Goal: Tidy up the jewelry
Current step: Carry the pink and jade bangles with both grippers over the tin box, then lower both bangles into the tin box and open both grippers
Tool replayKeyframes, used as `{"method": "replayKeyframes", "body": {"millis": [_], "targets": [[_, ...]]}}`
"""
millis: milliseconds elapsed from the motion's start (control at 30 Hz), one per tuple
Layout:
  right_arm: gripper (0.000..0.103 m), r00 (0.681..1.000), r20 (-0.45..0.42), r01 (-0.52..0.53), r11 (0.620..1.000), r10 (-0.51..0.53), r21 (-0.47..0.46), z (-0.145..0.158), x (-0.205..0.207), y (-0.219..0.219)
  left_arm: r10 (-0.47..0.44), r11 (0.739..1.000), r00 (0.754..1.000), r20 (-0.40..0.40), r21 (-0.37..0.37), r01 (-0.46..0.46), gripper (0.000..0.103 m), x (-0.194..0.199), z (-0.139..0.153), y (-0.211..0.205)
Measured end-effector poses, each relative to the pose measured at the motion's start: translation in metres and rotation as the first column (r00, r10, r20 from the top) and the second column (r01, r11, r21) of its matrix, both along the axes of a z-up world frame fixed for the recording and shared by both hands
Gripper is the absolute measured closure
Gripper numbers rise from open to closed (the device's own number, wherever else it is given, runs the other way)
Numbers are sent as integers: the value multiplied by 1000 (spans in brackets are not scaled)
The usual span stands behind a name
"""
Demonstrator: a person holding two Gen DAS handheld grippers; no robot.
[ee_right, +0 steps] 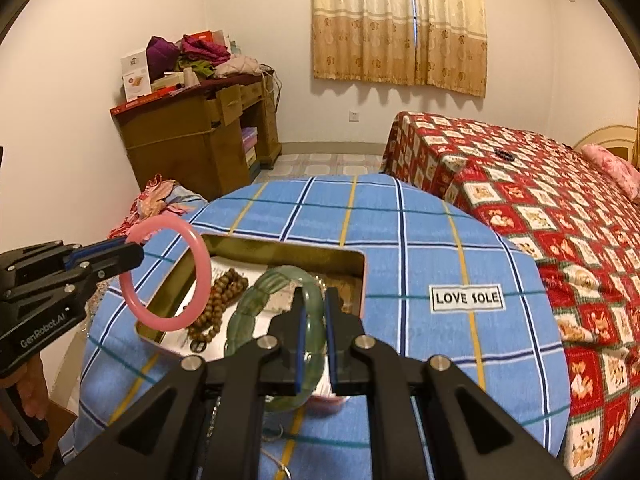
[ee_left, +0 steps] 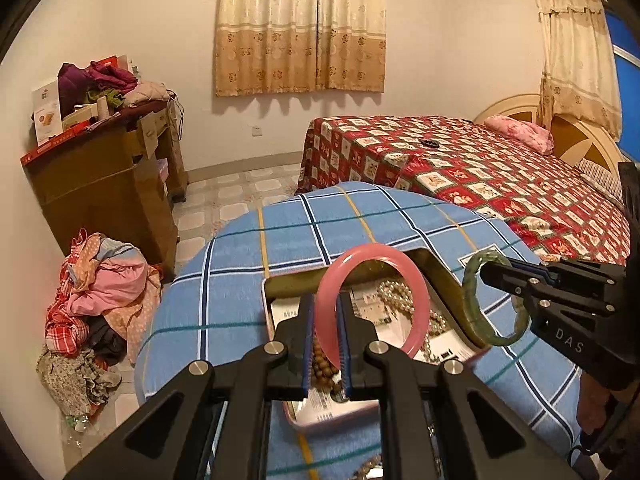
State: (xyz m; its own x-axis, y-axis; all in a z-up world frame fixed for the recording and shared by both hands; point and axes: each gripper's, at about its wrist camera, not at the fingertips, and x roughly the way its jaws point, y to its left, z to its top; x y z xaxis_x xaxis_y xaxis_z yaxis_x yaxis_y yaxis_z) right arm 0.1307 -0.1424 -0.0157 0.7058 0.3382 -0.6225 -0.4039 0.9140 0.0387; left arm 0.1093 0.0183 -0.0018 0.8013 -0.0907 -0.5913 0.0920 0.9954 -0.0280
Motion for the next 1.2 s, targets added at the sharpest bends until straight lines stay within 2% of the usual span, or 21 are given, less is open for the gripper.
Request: {"method": "replayKeyframes", "body": {"millis": [667, 1200], "targets": [[93, 999, -24, 22, 1000, -22, -19, -4, 33, 16, 7, 1000, 998, -55, 3, -6, 93, 36, -13, 3], [92, 997, -76, 23, 998, -27, -58, -25, 48, 23, 6, 1000, 994, -108, 26, -3, 93, 49, -33, 2]]}}
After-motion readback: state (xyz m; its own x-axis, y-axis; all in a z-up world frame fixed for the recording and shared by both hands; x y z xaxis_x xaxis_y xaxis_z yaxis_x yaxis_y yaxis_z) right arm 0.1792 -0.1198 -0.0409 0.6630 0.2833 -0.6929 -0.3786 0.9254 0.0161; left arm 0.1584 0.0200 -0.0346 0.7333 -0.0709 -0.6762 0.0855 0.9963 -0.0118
